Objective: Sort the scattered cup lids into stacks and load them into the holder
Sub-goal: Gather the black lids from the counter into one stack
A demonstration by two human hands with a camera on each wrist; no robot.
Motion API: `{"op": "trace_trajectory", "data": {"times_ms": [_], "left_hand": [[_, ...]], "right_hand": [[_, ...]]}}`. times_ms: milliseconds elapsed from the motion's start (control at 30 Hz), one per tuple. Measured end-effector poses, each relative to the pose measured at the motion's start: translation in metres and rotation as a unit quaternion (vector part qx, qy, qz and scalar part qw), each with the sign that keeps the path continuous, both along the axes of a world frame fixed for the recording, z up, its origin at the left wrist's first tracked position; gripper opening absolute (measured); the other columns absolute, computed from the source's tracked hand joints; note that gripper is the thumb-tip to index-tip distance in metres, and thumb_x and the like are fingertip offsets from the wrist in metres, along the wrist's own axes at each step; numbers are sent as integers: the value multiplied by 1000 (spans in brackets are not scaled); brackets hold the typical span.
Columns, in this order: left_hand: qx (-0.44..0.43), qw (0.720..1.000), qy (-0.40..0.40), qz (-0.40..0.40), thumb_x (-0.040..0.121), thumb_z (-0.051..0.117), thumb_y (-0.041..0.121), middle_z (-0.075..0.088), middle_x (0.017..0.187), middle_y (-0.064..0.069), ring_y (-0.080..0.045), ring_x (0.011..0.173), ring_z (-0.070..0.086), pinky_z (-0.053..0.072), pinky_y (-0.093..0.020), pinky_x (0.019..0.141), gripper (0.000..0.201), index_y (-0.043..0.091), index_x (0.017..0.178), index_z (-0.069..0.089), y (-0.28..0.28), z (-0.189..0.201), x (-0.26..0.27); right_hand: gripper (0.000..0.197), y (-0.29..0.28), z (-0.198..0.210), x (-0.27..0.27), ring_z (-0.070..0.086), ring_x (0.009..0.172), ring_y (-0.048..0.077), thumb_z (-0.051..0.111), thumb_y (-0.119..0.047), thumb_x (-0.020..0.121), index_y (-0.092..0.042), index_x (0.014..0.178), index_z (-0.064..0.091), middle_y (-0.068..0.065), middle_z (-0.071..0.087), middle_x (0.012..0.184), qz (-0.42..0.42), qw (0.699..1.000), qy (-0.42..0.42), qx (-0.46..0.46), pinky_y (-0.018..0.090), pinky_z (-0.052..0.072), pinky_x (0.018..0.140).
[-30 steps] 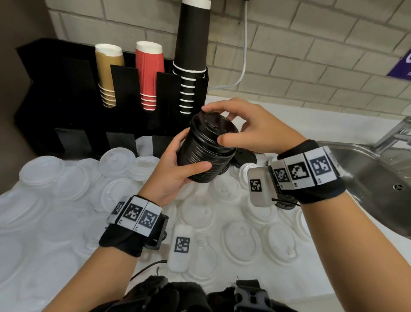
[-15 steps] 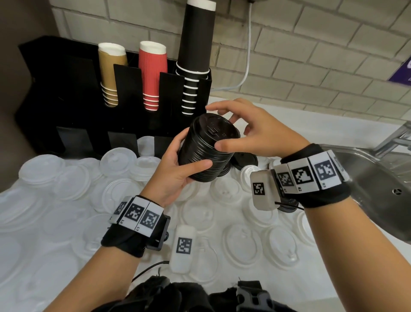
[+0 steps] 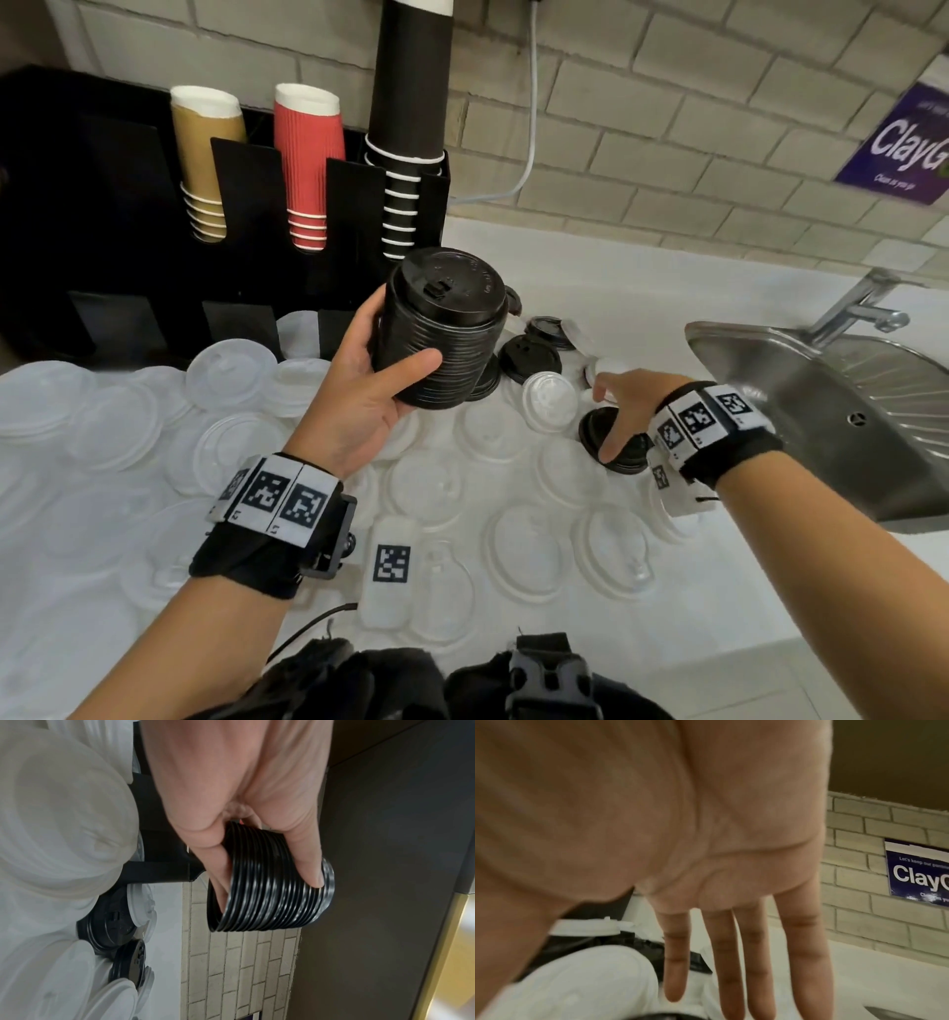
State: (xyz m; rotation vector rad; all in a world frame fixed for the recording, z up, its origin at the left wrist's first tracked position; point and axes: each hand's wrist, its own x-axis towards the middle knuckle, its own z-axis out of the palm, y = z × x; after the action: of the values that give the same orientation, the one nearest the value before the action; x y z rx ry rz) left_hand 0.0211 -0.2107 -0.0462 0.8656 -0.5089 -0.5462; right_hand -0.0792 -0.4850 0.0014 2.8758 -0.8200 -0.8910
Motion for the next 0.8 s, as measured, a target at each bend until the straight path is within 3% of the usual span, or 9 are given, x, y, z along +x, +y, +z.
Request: {"op": "trace_trajectory", "data": {"times_ms": [100,200,267,367,467,600,667,733,800], "left_hand": [[3,1000,0,2,67,76,17,63,128,4,-16,120,60,55,-28,83,83,28,142,41,2,2,2],[4,1000,-1,5,69,75,16,63,129,3,-18,121,60,55,-30,83,83,28,143,40,2,3,5],[2,1000,-4,6,72,73,15,63,129,6,-18,121,60,55,-30,83,78,31,141,41,2,2,6],[-1,1000,-8,7,77,67,9,64,128,9,-17,121,60,55,-30,83,70,35,138,42,2,1,6],[-1,1000,-1,7,73,73,13,64,128,5,-19,121,60,55,-29,83,80,28,144,39,2,1,5],[2,1000,5,8,66,77,19,64,127,5,-17,120,61,55,-28,82,85,30,142,41,3,2,5],[4,1000,5,10,69,75,16,65,126,6,-16,119,61,56,-29,82,80,31,140,43,2,2,4],[6,1000,7,13,69,74,14,64,127,5,-16,119,61,56,-28,82,78,32,139,44,1,2,4],[7,1000,5,15,70,74,12,64,127,5,-16,119,61,55,-28,81,74,34,135,46,0,2,3]], "right_hand": [[84,-6,-12,0,53,106,25,86,-35,65,-20,132,38,7,52,128,3,1000,-6,3,30,42,79],[82,-8,-15,1,53,91,23,84,-33,65,-22,131,36,4,53,109,11,999,-34,9,32,46,75],[85,-9,-15,0,56,90,24,84,-32,64,-24,132,34,1,51,103,14,999,-40,13,35,51,77],[94,-6,-15,2,58,99,27,87,-31,61,-28,135,28,5,54,112,19,999,-12,27,41,52,86],[93,-3,-15,4,55,93,26,86,-26,63,-27,136,28,3,50,100,34,999,-5,27,36,50,79],[77,5,17,5,54,91,24,80,-26,68,-31,130,34,1,47,107,39,994,-85,56,34,48,74],[65,13,42,6,58,88,22,80,-22,69,-36,120,42,0,51,107,45,968,-209,129,30,47,74],[57,30,64,5,61,88,22,81,-17,70,-39,111,48,0,54,106,59,904,-355,232,25,48,74],[53,52,79,5,62,91,19,81,-19,72,-36,112,51,3,55,108,77,831,-447,321,26,52,76]]}}
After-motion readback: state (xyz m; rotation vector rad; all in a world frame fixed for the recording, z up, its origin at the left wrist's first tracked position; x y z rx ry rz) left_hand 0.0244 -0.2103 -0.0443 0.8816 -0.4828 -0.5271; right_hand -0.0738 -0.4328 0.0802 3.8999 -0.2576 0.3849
